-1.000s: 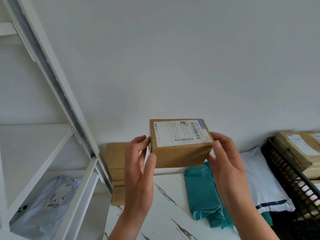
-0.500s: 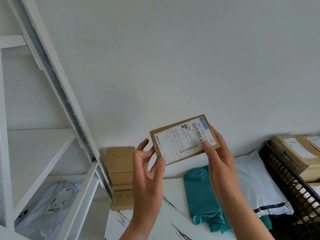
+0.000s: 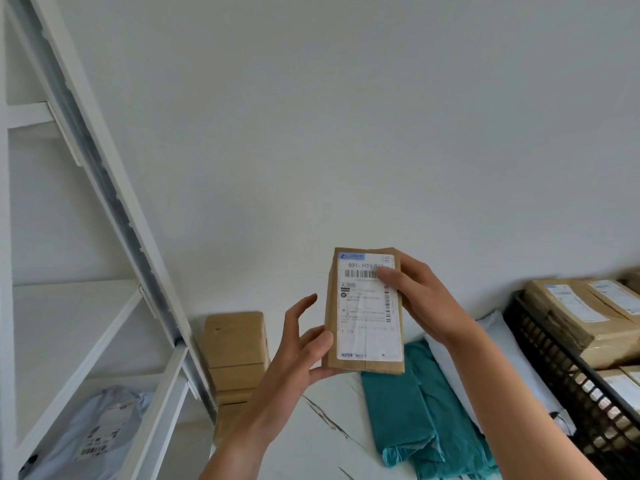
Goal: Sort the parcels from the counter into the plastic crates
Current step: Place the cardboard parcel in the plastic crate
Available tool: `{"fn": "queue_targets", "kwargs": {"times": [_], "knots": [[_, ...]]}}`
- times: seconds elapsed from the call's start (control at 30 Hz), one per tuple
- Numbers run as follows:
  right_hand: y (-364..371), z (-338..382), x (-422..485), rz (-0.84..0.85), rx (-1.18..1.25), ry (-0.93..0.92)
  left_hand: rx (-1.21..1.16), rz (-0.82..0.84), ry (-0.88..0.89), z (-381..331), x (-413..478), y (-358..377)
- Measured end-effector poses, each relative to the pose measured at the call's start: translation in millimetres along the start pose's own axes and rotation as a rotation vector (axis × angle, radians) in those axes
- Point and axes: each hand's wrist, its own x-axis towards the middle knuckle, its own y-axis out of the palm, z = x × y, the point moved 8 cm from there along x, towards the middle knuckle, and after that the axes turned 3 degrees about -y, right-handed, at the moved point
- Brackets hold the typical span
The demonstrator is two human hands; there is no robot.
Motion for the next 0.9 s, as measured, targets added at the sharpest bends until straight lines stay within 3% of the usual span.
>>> {"fn": "queue_targets", "kwargs": {"times": [0.2, 0.37, 0.9], "knots": [[5, -16, -10, -0.090, 0.096, 0.076, 0.069, -0.106, 0.061, -5, 5, -9], [30, -33, -40, 0.056, 0.086, 0.159, 0.109, -0.127, 0.110, -17, 8, -13], [14, 77, -64, -0.052, -0.028, -0.179, 0.129, -0.062, 0.437, -97, -20, 5]]}}
